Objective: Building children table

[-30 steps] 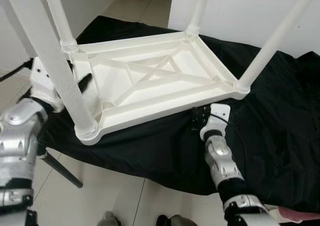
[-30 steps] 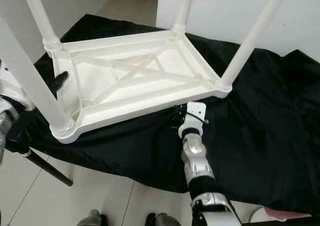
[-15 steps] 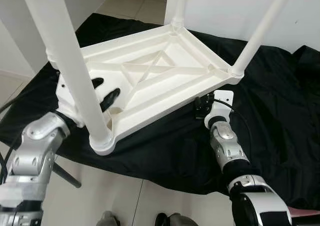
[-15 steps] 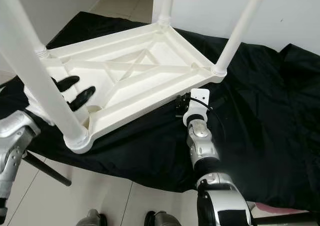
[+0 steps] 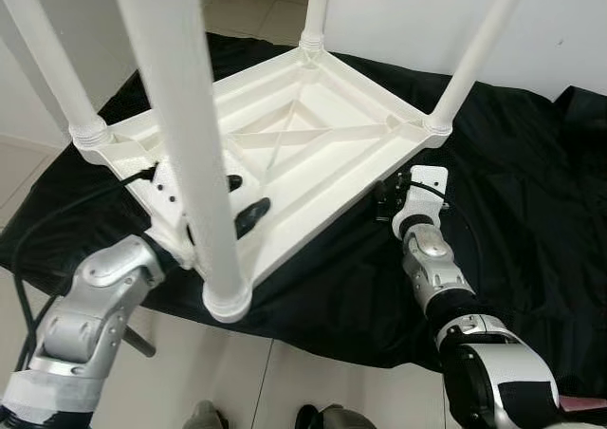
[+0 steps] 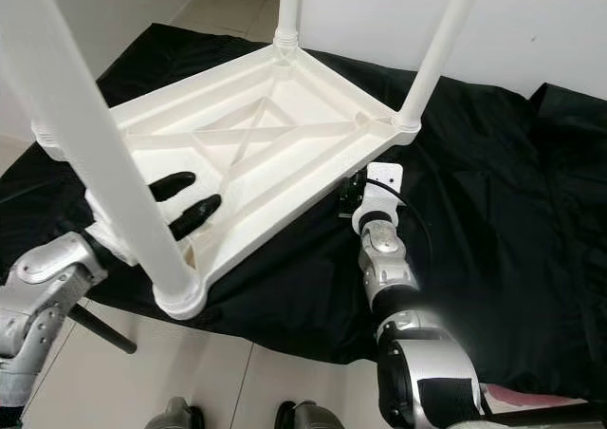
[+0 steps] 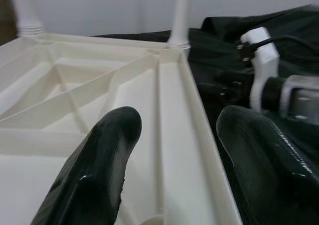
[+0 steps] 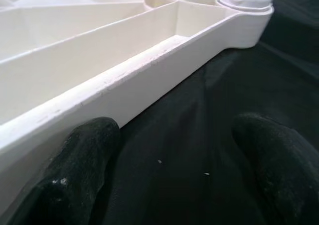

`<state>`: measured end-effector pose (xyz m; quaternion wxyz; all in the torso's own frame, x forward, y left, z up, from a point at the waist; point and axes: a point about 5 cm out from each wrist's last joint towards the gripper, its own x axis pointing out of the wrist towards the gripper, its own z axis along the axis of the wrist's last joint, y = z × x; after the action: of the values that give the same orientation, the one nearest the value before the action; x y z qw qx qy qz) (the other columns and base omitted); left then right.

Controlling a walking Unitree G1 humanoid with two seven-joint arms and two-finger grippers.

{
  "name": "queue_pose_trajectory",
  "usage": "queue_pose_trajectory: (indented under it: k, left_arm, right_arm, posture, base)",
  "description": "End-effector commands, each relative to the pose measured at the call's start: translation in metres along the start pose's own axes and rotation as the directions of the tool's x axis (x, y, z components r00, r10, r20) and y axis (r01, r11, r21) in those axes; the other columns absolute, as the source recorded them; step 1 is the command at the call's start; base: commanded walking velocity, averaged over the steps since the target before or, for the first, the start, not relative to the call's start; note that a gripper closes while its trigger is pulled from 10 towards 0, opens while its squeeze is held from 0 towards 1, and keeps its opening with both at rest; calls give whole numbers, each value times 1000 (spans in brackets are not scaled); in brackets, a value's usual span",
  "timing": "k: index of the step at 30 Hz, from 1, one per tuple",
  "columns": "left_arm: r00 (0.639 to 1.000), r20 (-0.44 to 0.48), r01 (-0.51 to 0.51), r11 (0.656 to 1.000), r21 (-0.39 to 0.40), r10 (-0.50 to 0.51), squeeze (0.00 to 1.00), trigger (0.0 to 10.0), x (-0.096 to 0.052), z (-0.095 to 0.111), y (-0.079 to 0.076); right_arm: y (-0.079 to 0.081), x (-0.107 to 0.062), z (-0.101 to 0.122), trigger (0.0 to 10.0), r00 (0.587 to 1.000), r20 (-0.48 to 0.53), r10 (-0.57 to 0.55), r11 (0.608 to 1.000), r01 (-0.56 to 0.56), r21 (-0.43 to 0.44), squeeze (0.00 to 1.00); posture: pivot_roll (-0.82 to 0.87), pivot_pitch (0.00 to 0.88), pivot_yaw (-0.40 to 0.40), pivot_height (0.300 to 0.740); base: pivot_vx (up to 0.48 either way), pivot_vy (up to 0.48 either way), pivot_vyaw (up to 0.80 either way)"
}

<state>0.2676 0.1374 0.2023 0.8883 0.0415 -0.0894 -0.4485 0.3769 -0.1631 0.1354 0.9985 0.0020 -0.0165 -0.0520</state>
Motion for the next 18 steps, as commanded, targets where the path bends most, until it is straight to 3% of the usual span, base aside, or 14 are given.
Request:
queue_pose_trajectory:
  k: [1,5,11,16,18]
  left_arm:
    - [984,-4,176,984,-26,-176,0,10000,3,-1,-16]
    - [990,-26,137,989,-52,-138,0,10000,3,-5,-15]
    - [983,-20,178,980,-93,-180,0,10000,5,-4,-25]
    - [970,-37,235,965,-119,-241,0,10000,11,-7,-37]
    - [970,-37,235,965,-119,-241,0,10000,11,-7,-37]
  right_arm:
    - [-5,-1,1,10000,999,28,-23,1000,23,21,0]
    - [-23,-13,-12,10000,995,28,-94,995,93,45,0]
    - [-33,-20,-25,10000,992,-10,-122,992,123,35,0]
    - [-12,-11,-10,10000,999,52,5,998,-8,61,0]
    - [-12,-11,-10,10000,999,52,5,998,-8,61,0]
  posture:
    - [70,115,-57,740]
    - [62,130,-50,740]
    - [47,144,-23,740]
    - [50,153,-14,740]
    - [50,153,-14,740]
  base:
    - [0,0,0]
    - [0,0,0]
    - [0,0,0]
    - [0,0,0]
    - [0,0,0]
